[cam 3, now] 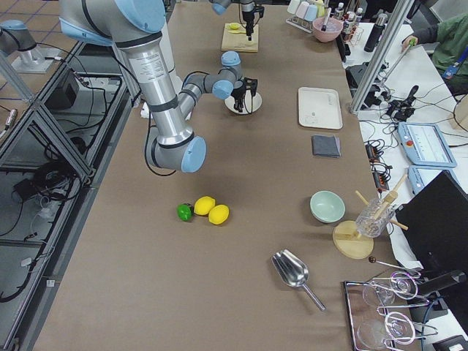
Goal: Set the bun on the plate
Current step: 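Release the plate and lift the right gripper away toward the tray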
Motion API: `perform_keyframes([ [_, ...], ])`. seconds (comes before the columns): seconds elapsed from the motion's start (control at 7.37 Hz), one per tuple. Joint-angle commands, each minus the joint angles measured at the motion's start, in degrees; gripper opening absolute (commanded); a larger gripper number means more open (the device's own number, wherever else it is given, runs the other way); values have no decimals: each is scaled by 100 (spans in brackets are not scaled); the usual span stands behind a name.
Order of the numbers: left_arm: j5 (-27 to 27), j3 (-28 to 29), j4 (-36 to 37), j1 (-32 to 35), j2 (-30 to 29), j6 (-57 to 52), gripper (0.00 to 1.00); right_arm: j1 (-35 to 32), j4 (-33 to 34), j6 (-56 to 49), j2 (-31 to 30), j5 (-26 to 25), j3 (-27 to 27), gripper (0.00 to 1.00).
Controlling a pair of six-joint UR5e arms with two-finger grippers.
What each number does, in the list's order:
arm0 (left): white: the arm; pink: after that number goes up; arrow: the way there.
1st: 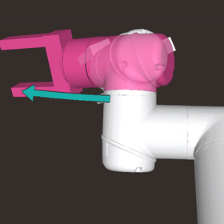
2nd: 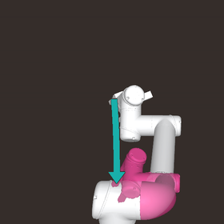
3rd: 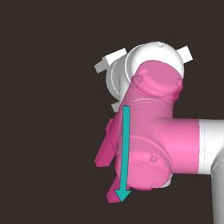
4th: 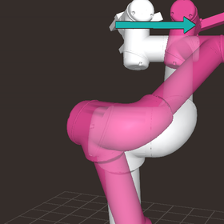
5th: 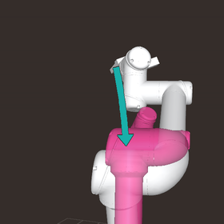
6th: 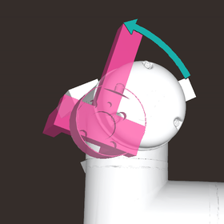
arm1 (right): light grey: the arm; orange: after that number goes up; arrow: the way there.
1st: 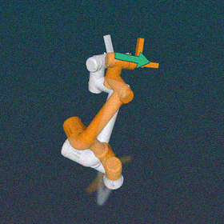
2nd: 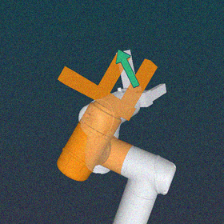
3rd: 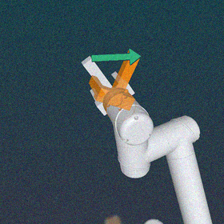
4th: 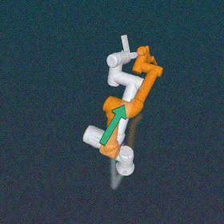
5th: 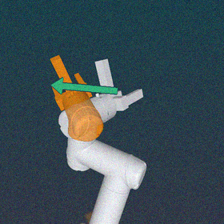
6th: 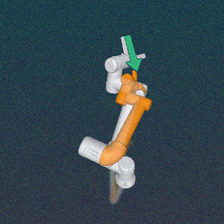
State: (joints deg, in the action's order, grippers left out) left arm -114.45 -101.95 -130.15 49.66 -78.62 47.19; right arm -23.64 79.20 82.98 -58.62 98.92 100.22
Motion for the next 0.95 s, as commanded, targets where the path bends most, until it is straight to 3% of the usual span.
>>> perform_keyframes([
  [0.0, -7, 35, -19, 0, 5, 1, 93, -158, 33, 8, 114, 39, 59, 99],
  [0.41, -16, 123, -142, -176, 5, 1, 84, -518, 86, -1, 79, 301, 217, 99],
  [0.68, -25, 123, -142, -176, -4, 1, 53, -659, 95, -1, 62, 452, 278, 99],
  [0.81, -25, 123, -151, -176, -4, 1, 43, -738, 226, -10, 70, 539, 331, 99],
])
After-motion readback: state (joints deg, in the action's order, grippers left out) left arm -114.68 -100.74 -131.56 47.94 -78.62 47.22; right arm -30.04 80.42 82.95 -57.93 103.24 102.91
